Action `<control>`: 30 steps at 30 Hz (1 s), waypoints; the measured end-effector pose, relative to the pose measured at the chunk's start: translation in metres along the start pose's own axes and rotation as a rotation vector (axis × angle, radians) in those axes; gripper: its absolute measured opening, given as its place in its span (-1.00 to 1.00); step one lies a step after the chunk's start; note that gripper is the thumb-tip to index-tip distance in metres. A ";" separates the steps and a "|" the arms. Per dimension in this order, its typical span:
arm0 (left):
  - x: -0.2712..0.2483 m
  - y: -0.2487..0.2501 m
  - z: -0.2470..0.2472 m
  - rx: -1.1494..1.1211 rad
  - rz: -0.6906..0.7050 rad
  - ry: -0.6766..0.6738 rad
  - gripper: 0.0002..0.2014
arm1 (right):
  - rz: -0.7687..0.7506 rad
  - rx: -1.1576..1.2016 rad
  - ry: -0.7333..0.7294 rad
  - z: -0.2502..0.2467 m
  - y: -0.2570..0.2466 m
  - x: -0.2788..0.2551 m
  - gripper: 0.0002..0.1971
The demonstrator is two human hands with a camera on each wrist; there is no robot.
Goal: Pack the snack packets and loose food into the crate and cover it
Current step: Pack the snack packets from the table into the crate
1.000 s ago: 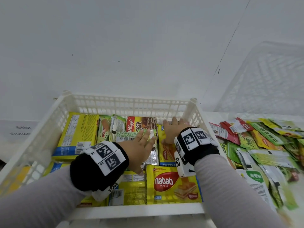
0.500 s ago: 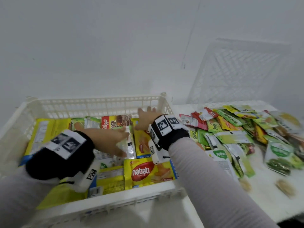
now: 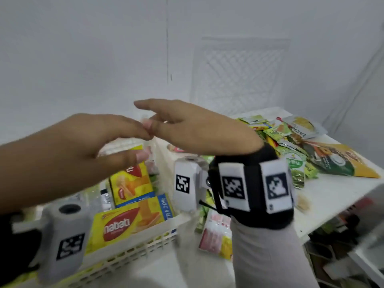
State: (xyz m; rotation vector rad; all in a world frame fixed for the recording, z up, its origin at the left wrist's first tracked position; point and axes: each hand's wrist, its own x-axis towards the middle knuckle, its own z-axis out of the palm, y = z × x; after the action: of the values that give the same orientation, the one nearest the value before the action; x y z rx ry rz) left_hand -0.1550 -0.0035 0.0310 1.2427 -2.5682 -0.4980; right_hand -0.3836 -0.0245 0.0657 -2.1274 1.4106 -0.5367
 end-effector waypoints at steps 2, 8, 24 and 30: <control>0.033 0.046 0.004 -0.069 -0.021 0.013 -0.47 | 0.052 0.075 -0.002 -0.006 0.028 -0.021 -0.55; 0.069 0.118 0.085 -0.278 -0.046 0.002 -0.47 | 0.301 0.019 -0.069 -0.026 0.137 -0.078 -0.51; 0.107 0.126 0.251 0.155 -0.511 -0.220 0.17 | 0.238 -0.172 -0.144 -0.029 0.265 -0.080 -0.33; 0.123 0.128 0.223 -0.205 -0.755 0.270 0.11 | 0.266 -0.479 -0.474 -0.033 0.272 -0.038 0.24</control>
State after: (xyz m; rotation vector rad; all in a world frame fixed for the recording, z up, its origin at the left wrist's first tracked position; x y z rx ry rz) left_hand -0.4010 0.0170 -0.1118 2.0132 -1.7164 -0.6490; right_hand -0.6120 -0.0827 -0.0792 -2.1579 1.6011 0.4263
